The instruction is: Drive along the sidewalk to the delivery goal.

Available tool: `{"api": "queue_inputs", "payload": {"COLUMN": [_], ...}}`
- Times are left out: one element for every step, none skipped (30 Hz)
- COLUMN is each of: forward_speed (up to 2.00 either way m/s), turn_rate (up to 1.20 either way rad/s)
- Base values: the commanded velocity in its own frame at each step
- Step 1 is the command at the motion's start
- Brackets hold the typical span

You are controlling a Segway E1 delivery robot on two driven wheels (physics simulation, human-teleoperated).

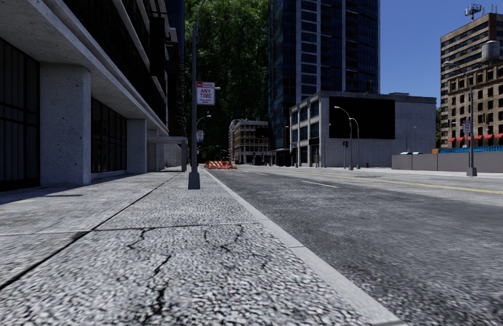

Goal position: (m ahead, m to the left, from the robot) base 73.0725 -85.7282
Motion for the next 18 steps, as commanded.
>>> {"api": "queue_inputs", "payload": {"forward_speed": [0.0, 0.0, 0.0, 0.0, 0.0, 0.0, 0.0, 0.0, 0.0, 0.0, 0.22, 0.39, 0.39, 0.58, 0.72, 0.88, 0.88, 0.97], "turn_rate": [0.0, 0.0, 0.0, 0.0, 0.0, 0.0, 0.0, 0.0, 0.0, 0.08, 0.15, 0.22, 0.22, 0.34, 0.49, 0.56, 0.56, 0.58]}}
